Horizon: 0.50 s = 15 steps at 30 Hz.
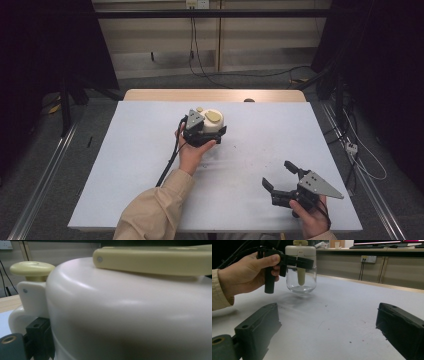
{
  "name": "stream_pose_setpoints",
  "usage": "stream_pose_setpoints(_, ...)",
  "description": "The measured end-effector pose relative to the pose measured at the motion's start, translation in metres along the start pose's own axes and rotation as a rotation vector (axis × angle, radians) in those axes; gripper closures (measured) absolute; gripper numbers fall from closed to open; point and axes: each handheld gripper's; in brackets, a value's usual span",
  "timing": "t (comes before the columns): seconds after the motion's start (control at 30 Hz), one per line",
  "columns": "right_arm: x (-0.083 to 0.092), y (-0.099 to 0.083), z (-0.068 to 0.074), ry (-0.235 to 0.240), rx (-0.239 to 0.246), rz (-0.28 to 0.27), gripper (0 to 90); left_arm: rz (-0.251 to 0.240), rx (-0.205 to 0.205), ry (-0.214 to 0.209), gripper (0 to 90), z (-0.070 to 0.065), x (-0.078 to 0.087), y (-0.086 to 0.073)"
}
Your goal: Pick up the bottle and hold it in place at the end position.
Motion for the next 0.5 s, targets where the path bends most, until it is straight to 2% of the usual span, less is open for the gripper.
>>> stream_pose_setpoints(0.17,0.0001,0.0,0.0,-0.001,-0.002,0.0,4.6,0.01,-0.006,0.0,6.5,-0.0001,-0.0039,-0.0029)
stream_pose_setpoints(0.2,0.0001,0.0,0.0,-0.001,-0.002,-0.001,4.7,0.001,0.004,0.0,6.5,-0.0007,-0.005,-0.0035)
stream_pose_setpoints(0.5,-0.0001,-0.0001,0.0001,0.001,-0.001,-0.001,4.6,-0.001,0.001,-0.003,6.5,-0.0022,-0.0109,-0.006)
Point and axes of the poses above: each handheld gripper's, and its own axes: x roughly backward along the jaws, y roughly out of its top, z roughly to its left, and after that the axes turned 13 degrees about -y, right-handed
